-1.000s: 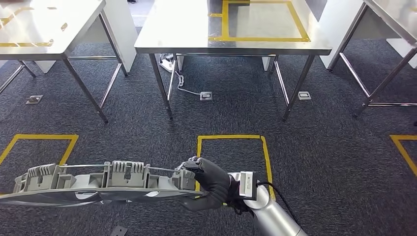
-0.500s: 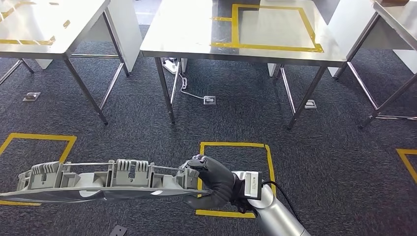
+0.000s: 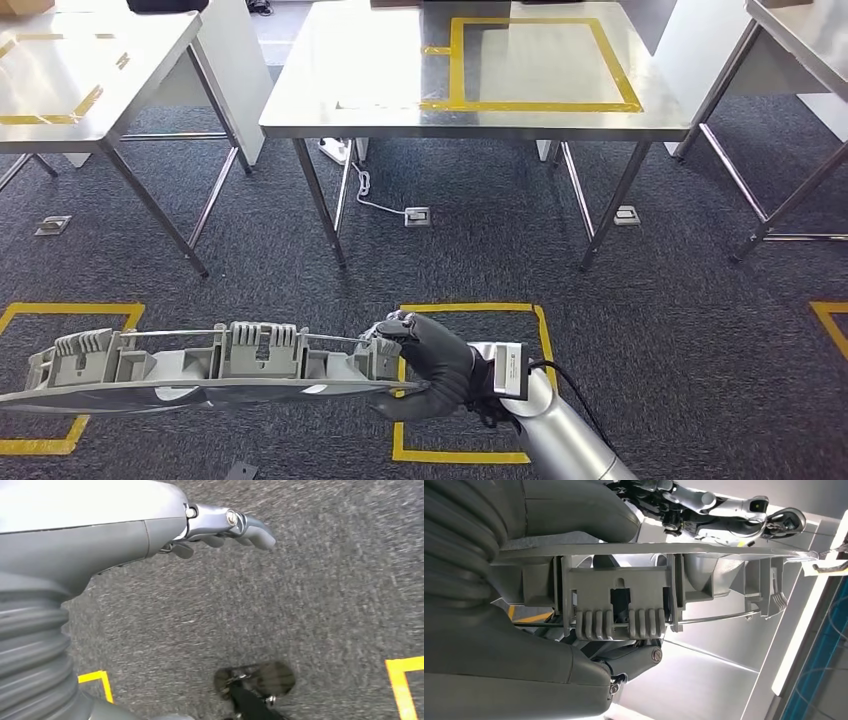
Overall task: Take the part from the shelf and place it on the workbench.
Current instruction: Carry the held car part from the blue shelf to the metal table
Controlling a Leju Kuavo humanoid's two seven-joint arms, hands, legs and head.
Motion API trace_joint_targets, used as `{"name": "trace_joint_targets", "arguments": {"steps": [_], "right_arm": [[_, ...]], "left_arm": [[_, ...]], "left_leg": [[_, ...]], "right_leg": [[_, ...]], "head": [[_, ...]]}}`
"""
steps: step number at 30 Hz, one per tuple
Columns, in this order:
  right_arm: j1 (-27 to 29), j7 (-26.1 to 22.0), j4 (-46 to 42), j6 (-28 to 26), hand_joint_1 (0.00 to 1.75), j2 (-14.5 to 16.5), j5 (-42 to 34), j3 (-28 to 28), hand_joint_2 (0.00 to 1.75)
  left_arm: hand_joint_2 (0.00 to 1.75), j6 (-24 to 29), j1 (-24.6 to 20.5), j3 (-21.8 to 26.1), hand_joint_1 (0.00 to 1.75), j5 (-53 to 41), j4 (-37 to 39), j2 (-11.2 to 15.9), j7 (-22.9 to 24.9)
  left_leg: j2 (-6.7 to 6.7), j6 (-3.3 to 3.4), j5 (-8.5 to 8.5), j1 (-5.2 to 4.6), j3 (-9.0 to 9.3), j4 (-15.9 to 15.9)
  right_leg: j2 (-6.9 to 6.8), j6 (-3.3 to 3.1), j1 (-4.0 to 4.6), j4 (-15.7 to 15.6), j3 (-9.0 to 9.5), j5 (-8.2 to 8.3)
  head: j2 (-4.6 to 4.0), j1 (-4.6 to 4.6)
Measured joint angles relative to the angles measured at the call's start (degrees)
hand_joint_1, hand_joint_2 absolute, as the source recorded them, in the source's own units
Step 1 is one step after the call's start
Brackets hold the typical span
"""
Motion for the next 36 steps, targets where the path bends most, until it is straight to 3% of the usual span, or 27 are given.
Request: {"name": "trace_joint_targets", "arguments": {"steps": [2, 6, 8, 10, 12, 13, 16, 17, 18, 21, 22, 24, 26, 28, 29, 31, 33, 34, 36], "right_arm": [[-0.17, -0.01, 0.00, -0.05, 1.75, 0.00, -0.10, 0.03, 1.75], [-0.44, -0.02, -0.05, -0.05, 1.75, 0.01, -0.22, 0.04, 1.75], [-0.73, -0.04, -0.07, -0.03, 1.75, 0.01, -0.25, 0.04, 1.75], [-0.84, -0.07, -0.08, -0.11, 1.75, -0.01, -0.24, 0.04, 1.75], [-0.62, -0.07, -0.14, -0.38, 1.75, -0.08, -0.04, 0.02, 1.75], [-0.50, -0.05, -0.29, -0.54, 1.75, -0.14, 0.10, 0.00, 1.75], [-0.31, -0.05, -1.42, -0.60, 1.75, -0.32, 0.15, -0.14, 1.75], [-0.28, -0.09, -1.93, -0.51, 1.75, -0.39, 0.06, -0.24, 1.75], [-0.25, -0.13, -2.50, -0.50, 1.75, -0.45, 0.04, -0.33, 1.75], [-0.18, -0.13, -3.91, -1.15, 1.75, -0.51, 0.62, -0.46, 1.75], [-0.20, -0.10, -4.18, -1.48, 1.75, -0.52, 0.81, -0.46, 1.75], [-0.19, -0.11, -4.46, -2.01, 1.75, -0.55, 0.97, -0.48, 1.75], [-0.08, -0.10, -4.47, -2.23, 1.75, -0.58, 0.96, -0.47, 1.75], [0.18, -0.07, -4.48, -2.13, 1.75, -0.69, 0.88, -0.45, 1.75], [0.29, -0.07, -4.50, -2.07, 1.75, -0.75, 0.82, -0.45, 1.75], [0.39, -0.07, -4.58, -2.04, 1.75, -0.85, 0.69, -0.43, 1.75], [0.47, -0.10, -4.69, -2.07, 1.75, -0.99, 0.54, -0.43, 1.75], [0.50, -0.09, -4.76, -2.10, 1.75, -1.08, 0.50, -0.43, 1.75], [0.57, -0.03, -5.00, -2.19, 1.75, -1.25, 0.51, -0.44, 1.75]], "left_arm": [[1.75, 0.00, -0.02, 0.00, 0.00, 0.05, 0.00, 0.03, -0.05], [1.75, -0.01, -0.07, -0.03, 0.00, 0.15, -0.01, -0.07, -0.06], [1.75, -0.01, -0.17, -0.04, 0.00, 0.32, -0.01, -0.14, -0.06], [1.75, -0.01, -0.11, -0.05, 0.00, 0.52, 0.00, -0.09, -0.07], [1.75, -0.01, 0.01, -0.05, 0.00, 0.58, 0.00, -0.09, -0.07], [1.75, -0.01, 0.04, -0.05, 0.00, 0.58, 0.00, -0.09, -0.07], [1.75, -0.01, -0.02, -0.05, 0.00, 0.44, 0.00, -0.11, -0.04], [1.75, -0.01, -0.11, -0.05, 0.00, 0.29, 0.01, -0.09, -0.01], [1.75, -0.01, -0.16, -0.05, 0.00, 0.09, 0.01, -0.04, 0.06], [1.75, -0.02, -0.32, -0.04, 0.00, -0.44, 0.03, 0.16, 0.32], [1.75, -0.03, -0.49, -0.03, 0.00, -0.52, 0.02, 0.21, 0.42], [1.75, -0.07, -0.84, 0.01, 0.00, -0.57, 0.01, 0.26, 0.57], [1.75, -0.07, -0.84, 0.01, 0.00, -0.62, 0.01, 0.30, 0.60], [1.75, -0.07, -0.63, -0.01, 0.00, -0.70, 0.01, 0.36, 0.56], [1.75, -0.07, -0.58, -0.01, 0.00, -0.78, 0.01, 0.39, 0.54], [1.75, -0.07, -0.46, -0.01, 0.00, -0.97, 0.02, 0.45, 0.42], [1.75, -0.11, -0.25, -0.02, 0.00, -1.16, 0.02, 0.52, 0.28], [1.75, -0.13, -0.21, -0.02, 0.00, -1.24, 0.02, 0.54, 0.23], [1.75, -0.18, -0.41, -0.04, 0.00, -1.49, 0.01, 0.49, 0.15]], "left_leg": [[0.13, 0.55, 3.10, -0.20, 1.46, -5.02], [0.01, 2.06, 3.36, -0.04, 2.95, -6.19], [-0.02, 2.51, 2.77, 0.12, 3.80, -6.23], [-0.01, 2.65, 2.05, 0.14, 4.33, -6.22], [-0.02, 2.56, 1.18, 0.17, 5.11, -6.19], [-0.04, 2.45, 0.67, 0.20, 5.70, -6.18], [0.04, 1.82, -1.00, 0.26, 7.56, -6.13], [0.15, 1.50, -1.53, 0.21, 8.00, -6.20], [0.33, 1.11, -1.87, 0.14, 8.50, -6.28], [0.71, -0.12, -1.90, 0.11, 9.53, -5.48], [0.70, -0.34, -1.84, 0.17, 8.83, -3.71], [0.61, -0.54, -2.93, 0.26, 5.03, 2.65], [0.58, -0.57, -6.08, 0.24, 0.17, 8.66], [0.57, -0.33, -7.77, 0.17, -2.16, 8.88], [0.57, -0.13, -6.64, 0.11, -2.14, 6.48], [0.50, 0.33, -0.42, -0.12, -1.10, -0.69], [0.40, 0.84, 4.29, -0.43, -0.21, -4.93], [0.38, 1.12, 4.87, -0.53, 0.03, -5.47], [0.27, 1.81, 4.47, -0.37, 0.91, -5.56]], "right_leg": [[0.03, 0.53, 0.15, 0.06, 0.76, -1.00], [0.00, 1.86, 0.25, 2.27, 1.03, -1.43], [-0.11, 2.61, 0.03, 6.84, -1.51, -2.54], [-0.18, 3.15, -0.36, 13.73, -6.48, -5.10], [-0.22, 3.33, -0.68, 16.90, -10.27, -6.51], [-0.24, 3.35, -0.78, 15.71, -10.81, -5.60], [-0.61, 2.97, -0.76, 5.15, -8.59, 2.44], [-0.88, 2.69, -0.66, 2.56, -8.04, 4.17], [-1.01, 2.35, -0.55, 1.03, -7.78, 5.01], [-0.26, 1.14, -0.62, 0.17, -6.39, 4.40], [-0.04, 0.71, -0.68, 0.11, -5.60, 4.15], [0.20, 0.14, -0.62, 0.06, -4.20, 3.35], [0.50, -0.10, -0.36, 0.06, -3.03, 2.23], [0.74, -0.21, -0.10, 0.07, -1.43, 0.89], [0.80, -0.20, 0.00, 0.08, -0.47, 0.14], [0.83, -0.01, 0.17, 0.20, 1.18, -1.40], [1.00, 0.54, 0.36, 0.27, 2.29, -2.88], [1.08, 0.88, 0.44, 0.50, 2.69, -3.21], [1.03, 1.50, 0.50, 1.78, 2.59, -3.02]], "head": [[0.00, -0.08], [0.00, 0.04], [0.00, 0.35], [0.00, 0.66], [0.00, 0.75], [0.00, 0.80], [0.00, 1.01], [0.00, 1.10], [0.00, 1.22], [0.00, 1.23], [0.00, 1.03], [0.00, 0.57], [0.00, 0.20], [0.00, 0.00], [0.00, -0.05], [0.00, -0.14], [0.00, -0.17], [0.00, -0.18], [0.00, -0.14]]}}
